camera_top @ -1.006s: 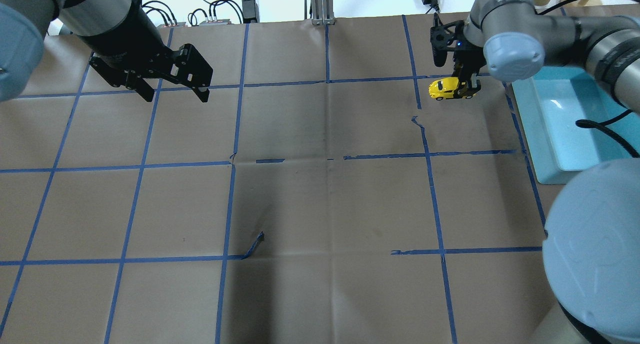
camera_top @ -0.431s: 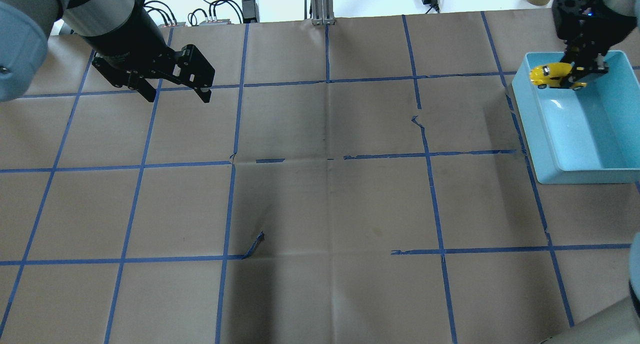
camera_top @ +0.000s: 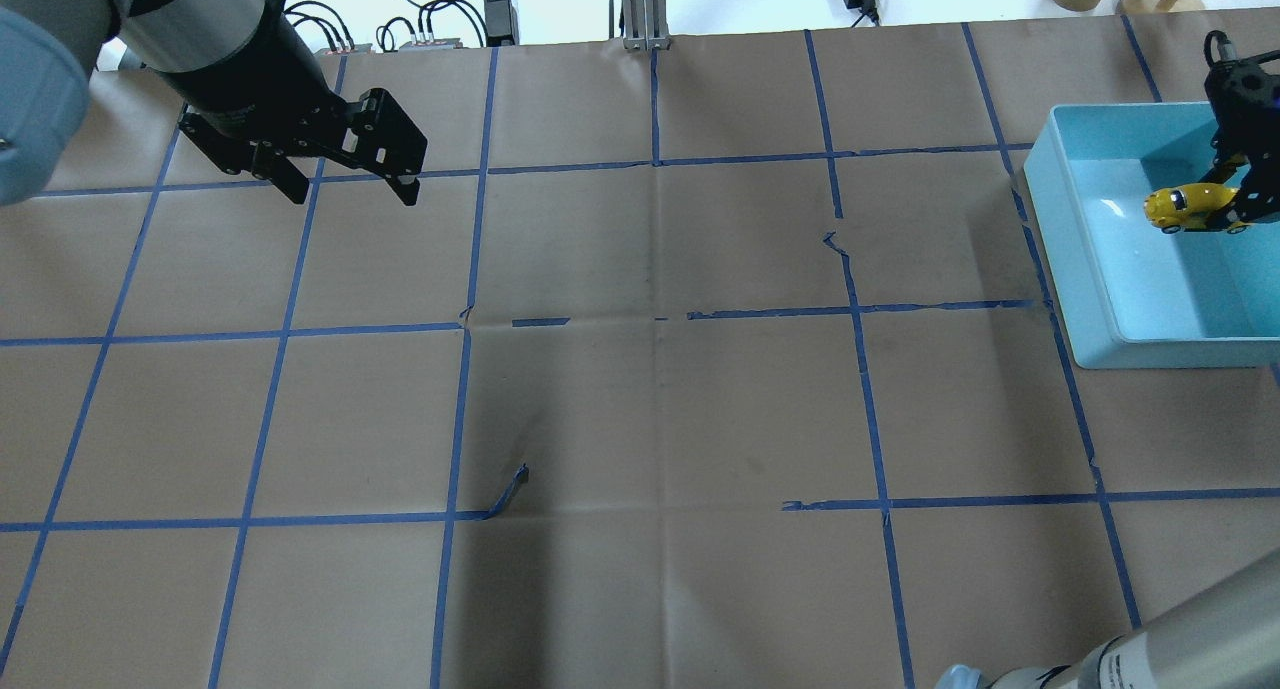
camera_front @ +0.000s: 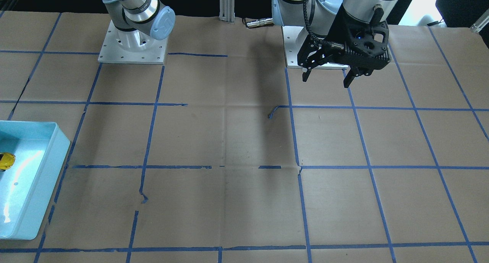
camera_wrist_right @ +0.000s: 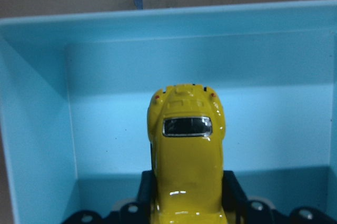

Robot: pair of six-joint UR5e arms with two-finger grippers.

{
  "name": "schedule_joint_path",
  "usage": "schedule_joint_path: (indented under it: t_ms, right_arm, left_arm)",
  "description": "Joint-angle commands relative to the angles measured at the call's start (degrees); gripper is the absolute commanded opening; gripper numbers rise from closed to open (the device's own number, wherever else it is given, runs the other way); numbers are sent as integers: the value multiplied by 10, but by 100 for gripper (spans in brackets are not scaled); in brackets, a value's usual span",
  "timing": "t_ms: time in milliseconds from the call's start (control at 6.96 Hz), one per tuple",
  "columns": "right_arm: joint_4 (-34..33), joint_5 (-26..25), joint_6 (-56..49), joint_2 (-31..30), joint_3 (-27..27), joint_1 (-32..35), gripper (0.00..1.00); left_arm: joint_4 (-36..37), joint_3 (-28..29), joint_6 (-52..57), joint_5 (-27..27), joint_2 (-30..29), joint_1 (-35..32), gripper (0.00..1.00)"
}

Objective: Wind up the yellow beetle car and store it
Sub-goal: 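Lift the car with the right gripper and carry it to the blue bin, then lower the car into the blue bin and open the right gripper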

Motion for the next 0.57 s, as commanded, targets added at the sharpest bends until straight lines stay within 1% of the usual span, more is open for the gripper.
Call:
schedule_joint_path:
  t_ms: [0, 144, 287, 431]
  right_arm:
    - [-48, 0, -27, 48, 9, -5, 26]
    - [-46, 0, -19, 48, 10, -5, 27]
    - [-36, 0, 91, 41, 10, -5, 27]
    - [-31, -6, 272, 38, 9, -4, 29]
  left_arm:
    - [0, 1, 0, 0, -1, 0, 99]
    - [0, 0, 0, -1, 0, 0, 99]
    - [0, 1, 0, -3, -2, 0, 99]
    - [0, 1, 0, -2, -1, 0, 99]
